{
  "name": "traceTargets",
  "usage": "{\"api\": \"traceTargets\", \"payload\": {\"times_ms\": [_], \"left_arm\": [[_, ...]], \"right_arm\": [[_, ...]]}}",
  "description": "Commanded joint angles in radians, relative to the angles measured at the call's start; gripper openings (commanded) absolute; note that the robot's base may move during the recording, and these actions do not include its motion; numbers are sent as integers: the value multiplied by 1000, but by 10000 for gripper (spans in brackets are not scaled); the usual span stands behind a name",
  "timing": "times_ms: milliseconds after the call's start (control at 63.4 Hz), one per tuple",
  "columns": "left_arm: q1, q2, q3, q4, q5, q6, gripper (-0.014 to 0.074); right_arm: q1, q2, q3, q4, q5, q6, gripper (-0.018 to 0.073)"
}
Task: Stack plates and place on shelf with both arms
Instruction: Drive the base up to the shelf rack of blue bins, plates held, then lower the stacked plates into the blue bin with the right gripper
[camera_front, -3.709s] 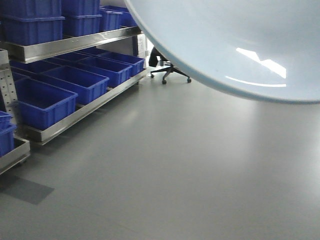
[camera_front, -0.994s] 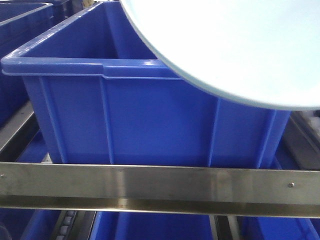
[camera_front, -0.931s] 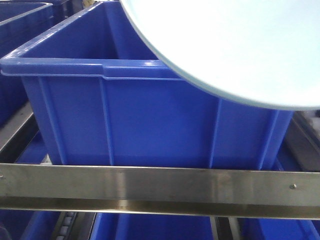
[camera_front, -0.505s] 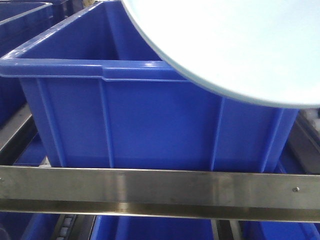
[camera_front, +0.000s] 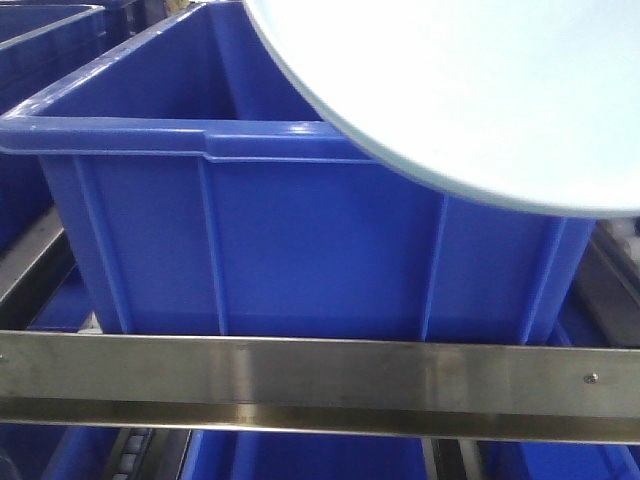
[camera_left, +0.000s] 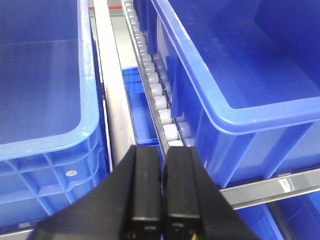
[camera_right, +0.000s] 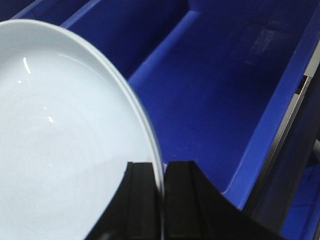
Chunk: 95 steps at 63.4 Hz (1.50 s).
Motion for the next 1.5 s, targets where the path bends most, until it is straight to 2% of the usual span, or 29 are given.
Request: {"api": "traceTargets", "payload": {"times_ms": [0,363,568,758,979,1294,1484], "left_arm": [[3,7,-32,8,-73,-10,84],[3,7,-32,8,-73,-10,84],[3,7,-32,8,-73,-10,84],[3,7,-32,8,-73,-10,84],[3,7,-32,8,-73,-10,84],[3,7,-32,8,-74,-10,84],[3,7,-32,8,-74,-10,84]], "right_arm": [[-4,-3,-31,14,-92,-3,56],[-4,-3,-41,14,-105,-3,56],[-4,53,-180,14,-88,-3,56],[-4,240,-391,14,-58,-7,56],[-4,506,-548,14,-113,-26,56],[-4,816,-595,12,-275,-106,56],[-4,917,-595,11,-300,-117,56]]}}
